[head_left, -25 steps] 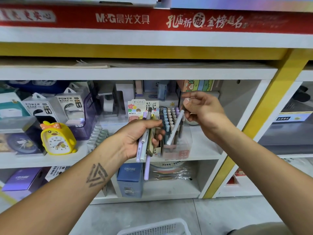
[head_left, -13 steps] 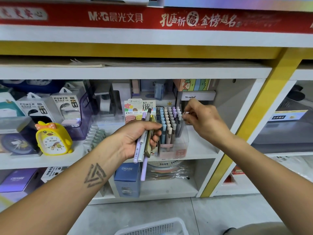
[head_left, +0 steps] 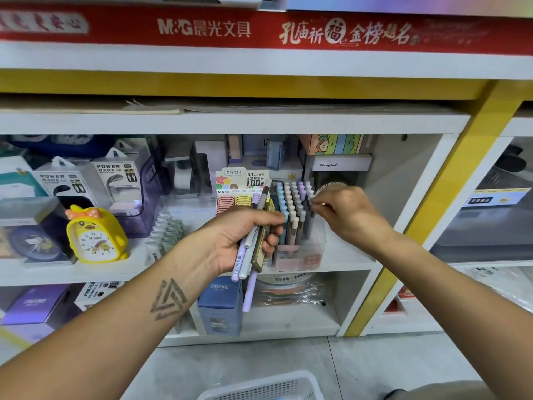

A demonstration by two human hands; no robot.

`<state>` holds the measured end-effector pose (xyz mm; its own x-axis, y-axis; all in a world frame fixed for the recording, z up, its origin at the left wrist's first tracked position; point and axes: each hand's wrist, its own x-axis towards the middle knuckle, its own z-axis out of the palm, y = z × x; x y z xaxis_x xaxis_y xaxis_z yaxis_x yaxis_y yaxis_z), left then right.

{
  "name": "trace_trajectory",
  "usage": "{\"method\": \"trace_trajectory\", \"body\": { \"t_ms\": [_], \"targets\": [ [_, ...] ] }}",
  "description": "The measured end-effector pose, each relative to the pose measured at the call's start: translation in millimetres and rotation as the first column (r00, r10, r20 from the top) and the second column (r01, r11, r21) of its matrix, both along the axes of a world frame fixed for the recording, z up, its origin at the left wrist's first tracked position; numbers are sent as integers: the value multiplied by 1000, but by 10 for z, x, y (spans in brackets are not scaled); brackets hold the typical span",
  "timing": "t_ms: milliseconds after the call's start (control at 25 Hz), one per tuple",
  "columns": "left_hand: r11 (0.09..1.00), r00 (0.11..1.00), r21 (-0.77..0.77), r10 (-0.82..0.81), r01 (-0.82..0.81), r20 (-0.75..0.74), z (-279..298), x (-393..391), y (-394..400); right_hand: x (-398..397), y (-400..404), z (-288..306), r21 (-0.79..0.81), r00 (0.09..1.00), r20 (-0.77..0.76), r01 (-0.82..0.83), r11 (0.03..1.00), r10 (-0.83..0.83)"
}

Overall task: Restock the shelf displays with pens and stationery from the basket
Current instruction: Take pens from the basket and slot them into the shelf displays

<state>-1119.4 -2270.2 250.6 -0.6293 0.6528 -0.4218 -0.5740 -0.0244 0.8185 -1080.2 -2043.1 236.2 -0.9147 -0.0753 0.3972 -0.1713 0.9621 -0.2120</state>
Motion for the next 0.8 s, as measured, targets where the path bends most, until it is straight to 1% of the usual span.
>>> {"method": "trace_trajectory", "body": {
  "t_ms": [40,80,120,160,200,240,280,320,400,440,480,560,600,640,680,720,760,800],
  "targets": [
    [1000,1000,6,-14,14,-4,1,4,-1,-9,-15,15,51,999,11,34,998,-34],
    [999,999,13,-31,31,-7,4,7,-3,-17,-36,42,37,998,-7,70,997,-70],
    [999,999,21,-50,51,-8,11,12,-2,-17,-85,87,-64,995,-35,93,994,-95],
    [997,998,28,-70,70,-8,19,19,-1,-19,-145,140,-238,993,-50,96,967,-111],
    [995,996,32,-90,90,-11,27,27,1,-24,-219,197,-453,995,-13,84,888,-101],
    [993,994,29,-110,110,-18,32,35,3,-24,-302,248,-665,998,54,61,744,-34],
    [991,991,21,-128,128,-30,33,43,1,-20,-390,290,-801,992,115,62,595,52],
    [990,989,8,-143,143,-43,30,50,-1,-20,-465,319,-858,980,159,76,508,122],
    [985,982,-17,-173,173,-68,20,62,-6,-40,-563,329,-887,957,216,110,448,194],
    [982,979,-25,-189,188,-76,25,66,-9,-58,-584,326,-908,949,230,129,398,217],
    [979,977,-27,-203,202,-71,37,71,-15,-85,-592,327,-937,942,232,149,316,242],
    [976,976,-22,-215,215,-14,60,70,-26,-115,-581,345,-981,947,190,175,80,258],
    [978,978,-19,-206,206,25,68,56,-27,-120,-544,362,-984,961,160,172,-34,224],
    [982,980,-18,-188,190,62,71,40,-30,-125,-490,376,-981,976,136,157,-115,172],
    [986,982,-23,-164,167,91,66,24,-34,-122,-434,390,-982,986,112,128,-135,120],
    [990,985,-33,-133,137,112,54,6,-35,-113,-379,404,-994,994,89,93,-63,69],
    [994,987,-45,-97,104,127,37,-12,-41,-96,-337,418,-993,998,62,60,99,21],
    [996,988,-56,-63,71,138,25,-31,-49,-75,-308,418,-955,999,26,31,295,-21]
  ]
}}
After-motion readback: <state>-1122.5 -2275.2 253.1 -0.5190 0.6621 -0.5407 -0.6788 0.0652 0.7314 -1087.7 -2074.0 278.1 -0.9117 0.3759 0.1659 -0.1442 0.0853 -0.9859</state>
